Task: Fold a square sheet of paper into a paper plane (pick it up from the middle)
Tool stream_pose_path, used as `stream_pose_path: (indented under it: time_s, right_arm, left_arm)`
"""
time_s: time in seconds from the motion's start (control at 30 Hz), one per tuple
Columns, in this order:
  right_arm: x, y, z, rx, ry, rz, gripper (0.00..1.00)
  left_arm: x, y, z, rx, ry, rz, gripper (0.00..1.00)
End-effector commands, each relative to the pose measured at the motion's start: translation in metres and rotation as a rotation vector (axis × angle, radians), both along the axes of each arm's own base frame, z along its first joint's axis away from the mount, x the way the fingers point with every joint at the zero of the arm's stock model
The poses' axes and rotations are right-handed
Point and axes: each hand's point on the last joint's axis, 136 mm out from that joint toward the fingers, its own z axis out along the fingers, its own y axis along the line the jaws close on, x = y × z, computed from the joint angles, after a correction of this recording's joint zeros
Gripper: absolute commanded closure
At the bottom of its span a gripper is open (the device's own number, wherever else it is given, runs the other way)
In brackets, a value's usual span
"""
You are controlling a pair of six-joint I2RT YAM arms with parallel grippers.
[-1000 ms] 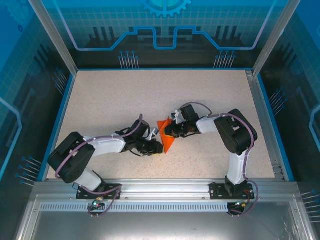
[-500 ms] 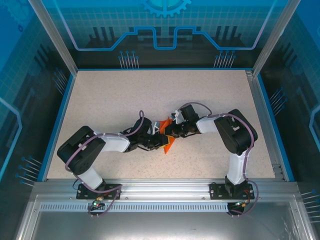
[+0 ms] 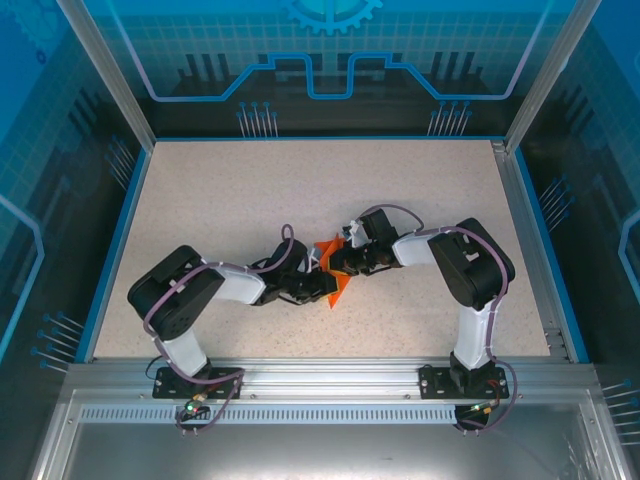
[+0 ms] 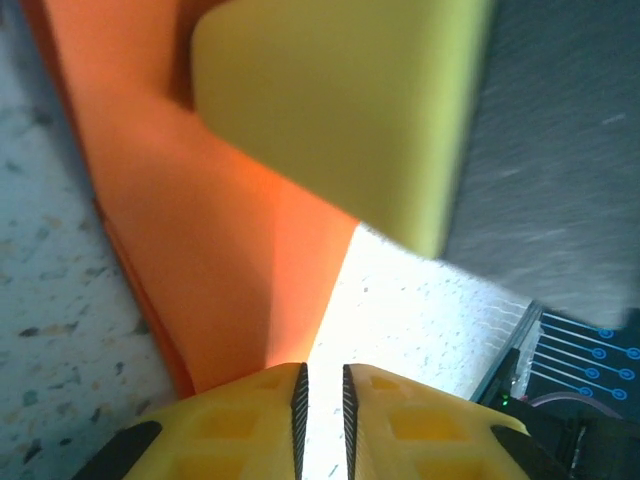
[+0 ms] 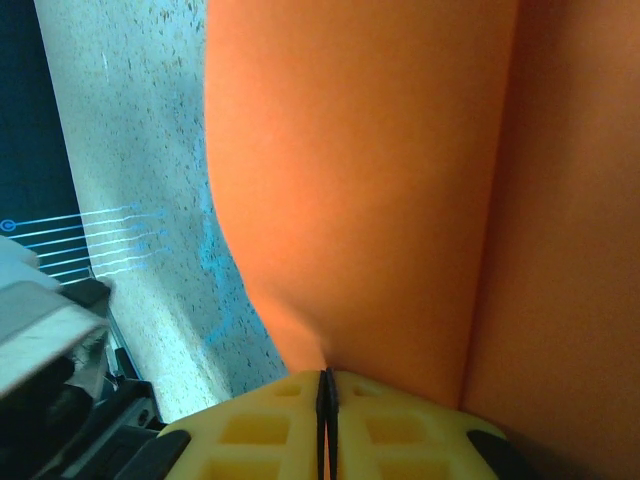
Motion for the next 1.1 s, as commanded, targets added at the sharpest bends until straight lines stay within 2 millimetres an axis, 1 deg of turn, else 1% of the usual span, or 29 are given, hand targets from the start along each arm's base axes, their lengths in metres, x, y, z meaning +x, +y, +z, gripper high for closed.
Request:
stream_pose_path:
  time_s: [0.0, 0.1, 0.27, 0.37, 0.57, 0.9, 0.97, 1.07]
  right_arm:
    - [-0.019, -0.028, -0.056, -0.191, 0.105, -0.042, 0.88]
    - [-0.019, -0.028, -0.056, -0.192, 0.104, -0.04, 0.88]
    - [-0.018, -0.029, -0.057, -0.195, 0.106, -0.044, 0.88]
    - [-0.019, -0.029, -0.057, -0.199, 0.103, -0.043, 0.87]
    - [-0.02, -0.03, -0.06, -0.205, 0.109, -0.045, 0.87]
    - [-0.021, -0.03, -0.062, -0.205, 0.111, -0.047, 0.87]
    - [-0.021, -0.03, -0.063, -0.202, 0.117, -0.05, 0.87]
    - [-0.022, -0.03, -0.063, -0.204, 0.12, -0.056, 0.87]
  left_arm:
    - [-0.024, 0.006, -0.022, 0.058, 0.064, -0.048, 0.8]
    - [-0.038, 0.008, -0.03, 0.064, 0.091, -0.072, 0.8]
    - [-0.051, 0.007, -0.03, 0.055, 0.112, -0.127, 0.8]
    - [-0.055, 0.012, -0.029, 0.071, 0.11, -0.131, 0.8]
    - [-0.065, 0.01, -0.026, 0.059, 0.128, -0.165, 0.8]
    - [-0.082, 0.024, -0.038, 0.093, 0.199, -0.152, 0.8]
    - [-0.083, 0.023, -0.033, 0.074, 0.183, -0.155, 0.81]
    - [-0.078, 0.025, -0.016, 0.051, 0.117, -0.13, 0.81]
